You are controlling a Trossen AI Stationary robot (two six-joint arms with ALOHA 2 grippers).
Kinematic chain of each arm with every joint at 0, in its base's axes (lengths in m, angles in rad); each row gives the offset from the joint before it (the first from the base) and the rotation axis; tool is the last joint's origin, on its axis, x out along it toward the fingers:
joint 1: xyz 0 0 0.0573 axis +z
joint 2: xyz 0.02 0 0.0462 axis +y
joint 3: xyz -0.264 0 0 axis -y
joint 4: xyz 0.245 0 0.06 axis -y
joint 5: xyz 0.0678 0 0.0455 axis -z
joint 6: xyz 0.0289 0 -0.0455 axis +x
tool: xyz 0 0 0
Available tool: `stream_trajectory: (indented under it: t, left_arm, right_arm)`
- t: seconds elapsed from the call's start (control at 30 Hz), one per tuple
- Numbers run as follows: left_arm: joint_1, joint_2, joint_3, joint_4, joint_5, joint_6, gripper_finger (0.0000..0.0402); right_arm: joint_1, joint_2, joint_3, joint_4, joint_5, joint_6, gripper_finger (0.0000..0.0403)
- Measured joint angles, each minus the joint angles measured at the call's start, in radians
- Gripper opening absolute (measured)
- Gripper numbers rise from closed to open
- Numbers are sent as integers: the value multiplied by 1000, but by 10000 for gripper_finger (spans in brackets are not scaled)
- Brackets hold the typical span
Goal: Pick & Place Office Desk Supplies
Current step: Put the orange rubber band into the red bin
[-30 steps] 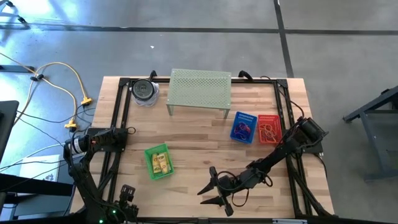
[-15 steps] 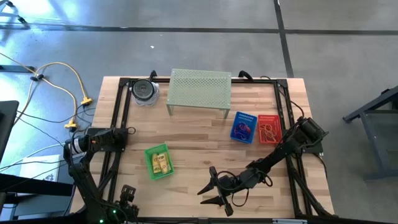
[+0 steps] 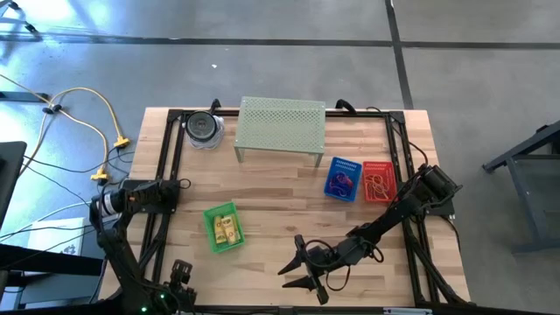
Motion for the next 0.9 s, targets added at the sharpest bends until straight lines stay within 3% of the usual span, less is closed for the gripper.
stream_trajectory:
  t: [0.9]
  left_arm:
    - [2, 1, -14, 21, -7, -15, 234]
  right_arm:
    - [0, 0, 0, 0, 0, 7, 142]
